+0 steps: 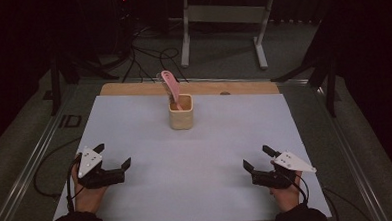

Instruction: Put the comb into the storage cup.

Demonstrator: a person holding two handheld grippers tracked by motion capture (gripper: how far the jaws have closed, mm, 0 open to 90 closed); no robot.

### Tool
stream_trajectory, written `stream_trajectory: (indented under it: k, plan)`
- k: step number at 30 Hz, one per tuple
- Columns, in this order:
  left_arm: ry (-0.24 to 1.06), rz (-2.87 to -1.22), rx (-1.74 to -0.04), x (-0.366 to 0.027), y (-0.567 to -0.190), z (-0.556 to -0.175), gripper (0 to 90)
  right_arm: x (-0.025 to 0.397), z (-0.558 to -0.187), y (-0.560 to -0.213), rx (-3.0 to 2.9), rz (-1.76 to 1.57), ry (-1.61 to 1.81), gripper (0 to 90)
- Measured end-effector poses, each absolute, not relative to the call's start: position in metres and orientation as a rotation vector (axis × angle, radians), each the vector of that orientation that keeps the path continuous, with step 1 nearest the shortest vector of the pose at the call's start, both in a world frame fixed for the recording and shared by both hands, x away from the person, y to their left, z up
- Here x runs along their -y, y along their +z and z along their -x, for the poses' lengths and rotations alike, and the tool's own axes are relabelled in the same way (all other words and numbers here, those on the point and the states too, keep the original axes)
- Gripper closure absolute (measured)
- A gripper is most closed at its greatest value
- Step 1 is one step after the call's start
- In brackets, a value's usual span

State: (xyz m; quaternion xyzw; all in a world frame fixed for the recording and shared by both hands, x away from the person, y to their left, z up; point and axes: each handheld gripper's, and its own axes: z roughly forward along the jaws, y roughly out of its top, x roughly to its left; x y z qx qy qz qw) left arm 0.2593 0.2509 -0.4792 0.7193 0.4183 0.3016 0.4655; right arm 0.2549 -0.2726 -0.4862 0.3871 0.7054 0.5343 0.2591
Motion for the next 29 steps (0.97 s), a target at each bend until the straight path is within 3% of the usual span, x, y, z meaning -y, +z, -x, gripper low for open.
stream_trajectory:
  k: [29]
  plan:
    - [0.744, -1.734, -1.016, -0.255, -0.488, -0.247, 0.0, 0.283, -0.255, -0.492, -1.917, -1.061, 1.446, 8.8]
